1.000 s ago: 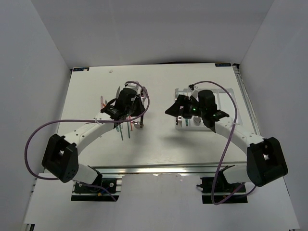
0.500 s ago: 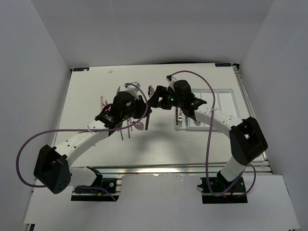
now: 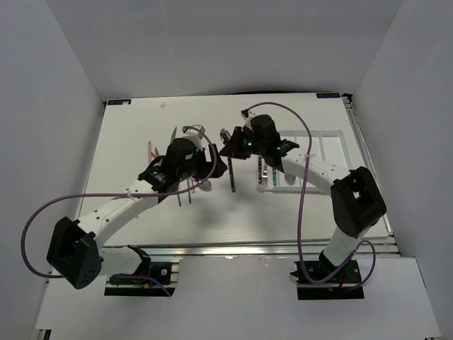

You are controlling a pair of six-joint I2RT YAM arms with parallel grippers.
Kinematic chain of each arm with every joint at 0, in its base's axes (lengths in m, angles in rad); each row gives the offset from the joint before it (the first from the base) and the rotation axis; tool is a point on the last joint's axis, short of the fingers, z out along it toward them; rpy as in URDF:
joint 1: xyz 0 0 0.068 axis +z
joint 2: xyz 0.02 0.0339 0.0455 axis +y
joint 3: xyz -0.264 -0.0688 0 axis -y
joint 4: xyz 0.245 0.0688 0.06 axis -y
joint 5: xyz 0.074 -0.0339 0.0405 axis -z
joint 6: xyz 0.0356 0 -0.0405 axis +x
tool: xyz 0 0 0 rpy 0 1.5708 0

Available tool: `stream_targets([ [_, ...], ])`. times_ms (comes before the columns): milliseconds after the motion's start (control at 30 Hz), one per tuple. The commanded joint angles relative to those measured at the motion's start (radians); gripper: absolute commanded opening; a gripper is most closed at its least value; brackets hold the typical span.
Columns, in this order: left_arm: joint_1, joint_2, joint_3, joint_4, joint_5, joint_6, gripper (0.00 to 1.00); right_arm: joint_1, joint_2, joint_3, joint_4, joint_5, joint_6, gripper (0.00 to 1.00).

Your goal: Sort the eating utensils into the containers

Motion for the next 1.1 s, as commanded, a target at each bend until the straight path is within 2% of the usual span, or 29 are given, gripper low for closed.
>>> stream_targets([
  [0, 0.001, -0.097, 0.046, -0.123, -0.111, 0.044, 0.97, -0.123, -0.022, 0.049, -0.133, 0.046, -0.110, 0.00],
  [133, 0.001, -0.192, 0.083, -0.315, -0.282, 0.077, 0.98, -0.251, 0.027, 0.176, -0.373, 0.172, -0.291, 0.00],
  [167, 0.001, -0.230, 0.090, -0.354, -0.368, 0.091, 0.98, -0.301, 0.053, 0.225, -0.463, 0.198, -0.310, 0.00],
  [300, 0.003, -0.326, 0.111, -0.515, -0.525, 0.130, 0.98, -0.407, 0.101, 0.296, -0.549, 0.259, -0.350, 0.00],
  [367, 0.003, -0.381, 0.085, -0.530, -0.577, 0.152, 0.98, -0.444, 0.134, 0.320, -0.588, 0.308, -0.360, 0.00],
  [600, 0.003, -0.481, -0.063, -0.460, -0.595, 0.154, 0.98, -0.466, 0.178, 0.310, -0.576, 0.321, -0.371, 0.00],
  [833, 0.003, -0.489, -0.093, -0.435, -0.594, 0.142, 0.98, -0.480, 0.182, 0.205, -0.495, 0.310, -0.370, 0.00],
  [1067, 0.003, -0.444, -0.095, -0.428, -0.569, 0.147, 0.98, -0.480, 0.205, 0.216, -0.476, 0.306, -0.374, 0.00],
])
